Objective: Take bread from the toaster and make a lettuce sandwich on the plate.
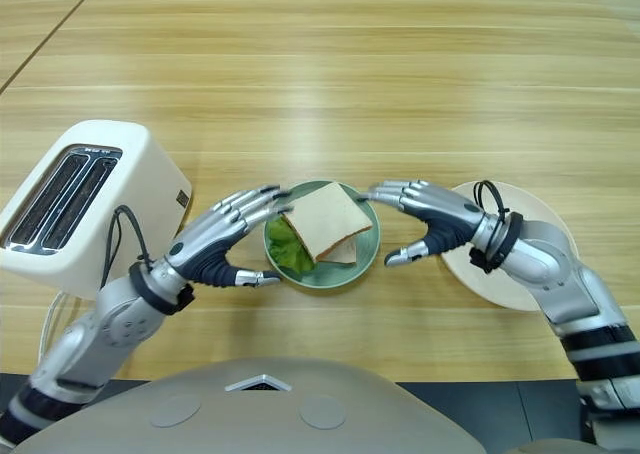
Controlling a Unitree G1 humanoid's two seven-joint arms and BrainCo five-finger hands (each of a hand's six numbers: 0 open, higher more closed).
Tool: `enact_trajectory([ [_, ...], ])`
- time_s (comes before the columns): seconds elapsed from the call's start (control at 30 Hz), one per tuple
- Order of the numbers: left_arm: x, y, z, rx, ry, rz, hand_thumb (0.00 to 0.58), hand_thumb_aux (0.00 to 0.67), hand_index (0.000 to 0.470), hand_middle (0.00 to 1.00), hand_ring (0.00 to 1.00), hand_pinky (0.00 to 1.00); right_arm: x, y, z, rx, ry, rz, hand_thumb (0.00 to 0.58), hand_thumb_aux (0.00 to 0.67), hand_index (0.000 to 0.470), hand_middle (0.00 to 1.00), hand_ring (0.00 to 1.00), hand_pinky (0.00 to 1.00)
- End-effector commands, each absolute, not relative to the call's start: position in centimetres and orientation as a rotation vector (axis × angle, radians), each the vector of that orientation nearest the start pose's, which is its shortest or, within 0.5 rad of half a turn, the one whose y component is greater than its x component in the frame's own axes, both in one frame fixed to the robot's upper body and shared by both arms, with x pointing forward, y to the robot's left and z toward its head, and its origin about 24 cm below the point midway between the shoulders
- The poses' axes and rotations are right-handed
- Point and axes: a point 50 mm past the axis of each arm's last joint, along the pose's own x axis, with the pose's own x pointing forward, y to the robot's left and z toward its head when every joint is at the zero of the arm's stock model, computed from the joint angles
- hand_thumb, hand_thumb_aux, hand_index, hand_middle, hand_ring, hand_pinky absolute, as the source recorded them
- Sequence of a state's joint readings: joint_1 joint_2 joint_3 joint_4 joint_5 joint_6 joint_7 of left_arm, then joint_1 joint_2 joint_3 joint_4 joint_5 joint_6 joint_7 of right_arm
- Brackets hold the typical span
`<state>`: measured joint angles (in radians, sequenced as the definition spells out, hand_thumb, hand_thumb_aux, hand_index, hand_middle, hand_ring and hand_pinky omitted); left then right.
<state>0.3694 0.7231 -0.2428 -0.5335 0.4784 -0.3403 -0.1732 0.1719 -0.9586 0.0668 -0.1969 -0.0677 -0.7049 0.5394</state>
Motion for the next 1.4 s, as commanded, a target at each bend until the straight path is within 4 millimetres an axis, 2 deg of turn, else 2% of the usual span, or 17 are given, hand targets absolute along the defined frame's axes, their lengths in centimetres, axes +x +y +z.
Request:
enact_trajectory([
  [0.03,13.2,15.8,7.9,0.937,-0.200,-0.976,0.580,0.670,0.470,1.00,1.00,1.00,16.8,-20.2,10.8,-1.018,-0.264,1.219,0.580,0.670,0.470,1.00,1.00,1.00],
  [0.23,13.2,15.2,4.9,0.991,-0.061,-1.071,0.580,0.670,0.470,1.00,1.00,1.00,16.0,-18.2,6.0,-1.073,-0.103,1.374,0.580,0.670,0.470,1.00,1.00,1.00],
  [0.43,13.8,13.8,1.6,1.105,0.024,-1.101,0.580,0.670,0.470,1.00,1.00,1.00,16.8,-16.5,2.6,-1.192,-0.063,1.370,0.580,0.670,0.470,1.00,1.00,1.00],
  [0.63,16.8,12.9,0.5,1.211,-0.004,-1.009,0.580,0.670,0.470,1.00,1.00,1.00,18.6,-15.8,0.6,-1.265,-0.059,1.307,0.580,0.670,0.470,1.00,1.00,1.00],
  [0.77,20.1,13.3,0.6,1.274,-0.040,-0.895,0.580,0.670,0.470,1.00,1.00,1.00,20.9,-15.3,0.3,-1.301,-0.102,1.233,0.580,0.670,0.470,1.00,1.00,1.00],
  [0.87,22.5,13.5,1.0,1.298,-0.072,-0.804,0.580,0.670,0.470,1.00,1.00,1.00,24.3,-14.5,0.5,-1.333,-0.145,1.143,0.580,0.670,0.470,1.00,1.00,1.00],
  [0.97,24.3,13.6,0.8,1.322,-0.103,-0.761,0.580,0.670,0.470,1.00,1.00,1.00,26.8,-14.2,0.4,-1.360,-0.191,1.046,0.580,0.670,0.470,1.00,1.00,1.00],
  [1.07,24.8,13.2,1.1,1.313,-0.161,-0.726,0.580,0.670,0.470,1.00,1.00,1.00,27.8,-14.3,1.4,-1.340,-0.282,0.954,0.580,0.670,0.470,1.00,1.00,1.00],
  [1.1,24.5,13.0,1.5,1.297,-0.187,-0.716,0.580,0.670,0.470,1.00,1.00,1.00,27.9,-14.4,2.1,-1.319,-0.322,0.931,0.571,0.589,0.413,1.00,1.00,1.00],
  [1.17,24.0,12.9,2.3,1.272,-0.237,-0.694,0.580,0.670,0.470,1.00,1.00,1.00,27.6,-14.8,3.5,-1.264,-0.384,0.892,0.545,0.504,0.354,0.99,0.99,0.99],
  [1.2,23.7,13.1,2.9,1.257,-0.265,-0.667,0.579,0.638,0.448,1.00,1.00,1.00,27.2,-15.2,4.2,-1.231,-0.412,0.870,0.528,0.470,0.330,0.97,0.97,0.97],
  [1.23,23.3,13.3,3.5,1.234,-0.291,-0.637,0.540,0.494,0.347,0.71,0.71,0.71,26.8,-15.7,5.0,-1.200,-0.436,0.843,0.519,0.452,0.317,0.96,0.96,0.96],
  [1.27,22.7,13.5,4.4,1.201,-0.326,-0.603,0.487,0.402,0.282,0.22,0.22,0.22,26.1,-16.3,5.9,-1.170,-0.456,0.816,0.470,0.378,0.265,0.51,0.51,0.51],
  [1.3,22.0,13.6,5.5,1.156,-0.364,-0.564,0.445,0.347,0.243,0.00,0.00,0.00,25.4,-16.8,6.8,-1.133,-0.478,0.792,0.441,0.342,0.240,0.32,0.32,0.32],
  [1.33,21.1,13.6,6.7,1.101,-0.402,-0.526,0.413,0.310,0.217,0.00,0.00,0.00,24.5,-17.2,7.7,-1.073,-0.496,0.765,0.325,0.226,0.159,0.08,0.08,0.08],
  [1.37,20.1,13.7,7.9,1.002,-0.427,-0.487,0.036,0.021,0.015,0.00,0.00,0.00,23.5,-17.4,8.7,-0.968,-0.514,0.743,0.092,0.055,0.039,0.00,0.00,0.00],
  [1.4,19.1,13.8,8.7,0.883,-0.436,-0.458,0.000,0.000,0.000,0.00,0.00,0.00,22.6,-17.4,9.6,-0.849,-0.531,0.725,0.000,0.000,0.000,0.00,0.00,0.00],
])
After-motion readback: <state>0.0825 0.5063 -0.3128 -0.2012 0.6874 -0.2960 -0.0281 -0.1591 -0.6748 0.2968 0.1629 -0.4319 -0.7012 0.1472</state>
